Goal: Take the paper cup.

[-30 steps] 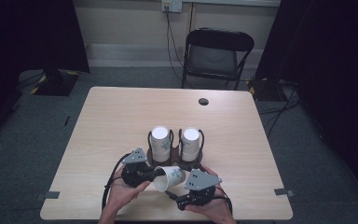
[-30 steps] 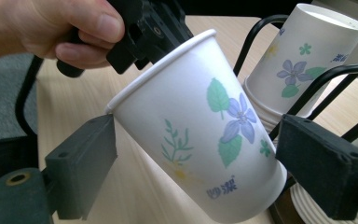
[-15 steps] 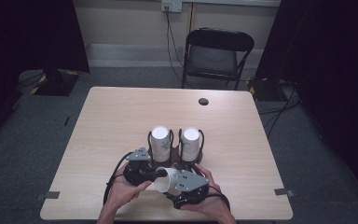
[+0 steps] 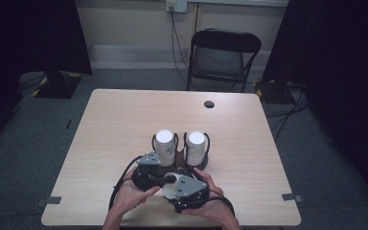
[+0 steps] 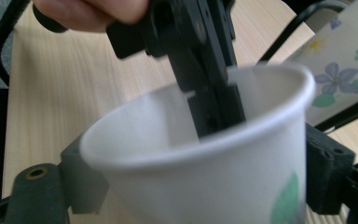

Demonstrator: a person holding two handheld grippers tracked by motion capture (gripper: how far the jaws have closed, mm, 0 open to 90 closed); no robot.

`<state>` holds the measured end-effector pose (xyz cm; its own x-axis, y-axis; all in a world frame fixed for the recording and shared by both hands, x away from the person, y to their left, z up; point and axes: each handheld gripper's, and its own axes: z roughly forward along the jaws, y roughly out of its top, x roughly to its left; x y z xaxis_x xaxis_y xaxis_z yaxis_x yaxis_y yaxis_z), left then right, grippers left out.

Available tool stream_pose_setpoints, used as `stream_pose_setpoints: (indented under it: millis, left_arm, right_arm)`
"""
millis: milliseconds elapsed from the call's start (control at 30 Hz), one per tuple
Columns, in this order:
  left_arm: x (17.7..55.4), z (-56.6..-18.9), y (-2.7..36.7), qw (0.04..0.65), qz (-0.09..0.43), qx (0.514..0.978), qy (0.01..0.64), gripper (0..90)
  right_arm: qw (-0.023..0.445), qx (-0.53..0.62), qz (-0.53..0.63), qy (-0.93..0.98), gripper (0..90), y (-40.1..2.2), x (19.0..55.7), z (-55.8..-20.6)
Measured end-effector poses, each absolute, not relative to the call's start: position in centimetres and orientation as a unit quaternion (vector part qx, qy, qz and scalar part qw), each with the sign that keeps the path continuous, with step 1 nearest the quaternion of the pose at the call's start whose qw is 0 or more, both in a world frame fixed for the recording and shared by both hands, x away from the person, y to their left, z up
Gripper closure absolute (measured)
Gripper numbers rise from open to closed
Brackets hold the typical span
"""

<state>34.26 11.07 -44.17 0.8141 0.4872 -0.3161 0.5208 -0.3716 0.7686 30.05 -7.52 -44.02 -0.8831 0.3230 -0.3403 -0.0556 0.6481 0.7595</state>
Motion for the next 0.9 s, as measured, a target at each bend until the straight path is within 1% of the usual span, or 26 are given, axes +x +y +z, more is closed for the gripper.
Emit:
stream_pose_setpoints:
  millis: [133, 367, 533, 600, 700, 900]
  left_arm:
    - [34.28, -44.21, 11.05, 0.471, -0.021, 0.827, 0.306, 87.8]
    - [34.36, -44.29, 11.03, 0.465, -0.027, 0.830, 0.308, 87.5]
    - [34.26, -44.45, 11.00, 0.462, -0.021, 0.834, 0.301, 87.5]
    - [34.40, -44.80, 11.04, 0.466, -0.026, 0.829, 0.309, 87.6]
    - [34.07, -44.74, 11.01, 0.469, -0.014, 0.827, 0.309, 87.7]
    - [34.16, -44.77, 11.07, 0.466, -0.013, 0.830, 0.307, 86.8]
  right_arm:
    - [0.234, 0.070, 0.414, 0.877, 21.4, -7.47, 29.91, -43.95]
    - [0.238, 0.068, 0.414, 0.876, 22.3, -7.46, 29.78, -43.94]
    - [0.243, 0.064, 0.410, 0.877, 22.6, -7.37, 29.60, -43.97]
    - [0.244, 0.063, 0.410, 0.877, 23.7, -7.37, 29.53, -44.00]
    - [0.248, 0.063, 0.410, 0.875, 24.1, -7.38, 29.53, -44.07]
    - [0.248, 0.061, 0.412, 0.875, 26.0, -7.41, 29.47, -44.07]
